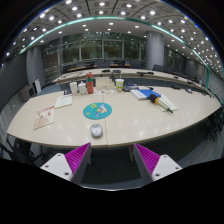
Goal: Arrange mouse
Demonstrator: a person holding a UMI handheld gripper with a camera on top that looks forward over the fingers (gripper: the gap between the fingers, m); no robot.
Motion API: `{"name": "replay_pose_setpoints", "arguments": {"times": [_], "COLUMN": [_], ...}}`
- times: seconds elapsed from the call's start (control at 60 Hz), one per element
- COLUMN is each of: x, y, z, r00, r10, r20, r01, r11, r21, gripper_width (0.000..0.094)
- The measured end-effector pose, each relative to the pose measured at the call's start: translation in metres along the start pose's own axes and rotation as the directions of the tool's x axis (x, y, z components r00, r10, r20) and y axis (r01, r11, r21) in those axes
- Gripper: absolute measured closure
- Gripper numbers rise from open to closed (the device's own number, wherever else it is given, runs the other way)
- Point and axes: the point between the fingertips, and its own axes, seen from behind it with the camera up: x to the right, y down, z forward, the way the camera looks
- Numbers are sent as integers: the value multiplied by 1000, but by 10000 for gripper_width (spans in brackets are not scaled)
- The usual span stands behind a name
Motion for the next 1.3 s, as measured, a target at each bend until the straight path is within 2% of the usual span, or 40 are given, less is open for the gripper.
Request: {"name": "replay_pose_setpoints", "arguments": {"times": [0.183, 0.517, 0.717, 0.75, 0.8, 1.067, 1.167, 1.3], "x": [-43, -82, -86, -90, -91, -93, -100, -111], "y": [19, 14, 22, 22, 18, 14, -19, -122], "z": [47, 219, 293, 298, 303, 305, 296, 288], "r00": [1000, 993, 990, 990, 989, 982, 982, 981], "r10": [-10, -104, -114, -104, -99, -139, -115, -99], "r20": [22, 48, 78, 96, 106, 129, 149, 169], "r01": [10, 105, 120, 112, 107, 152, 128, 85], "r11": [1000, 994, 989, 990, 992, 983, 989, 993], "r21": [-20, -19, -81, -82, -70, -103, -76, 87], "gripper_width": [75, 118, 241, 282, 420, 557, 562, 560]}}
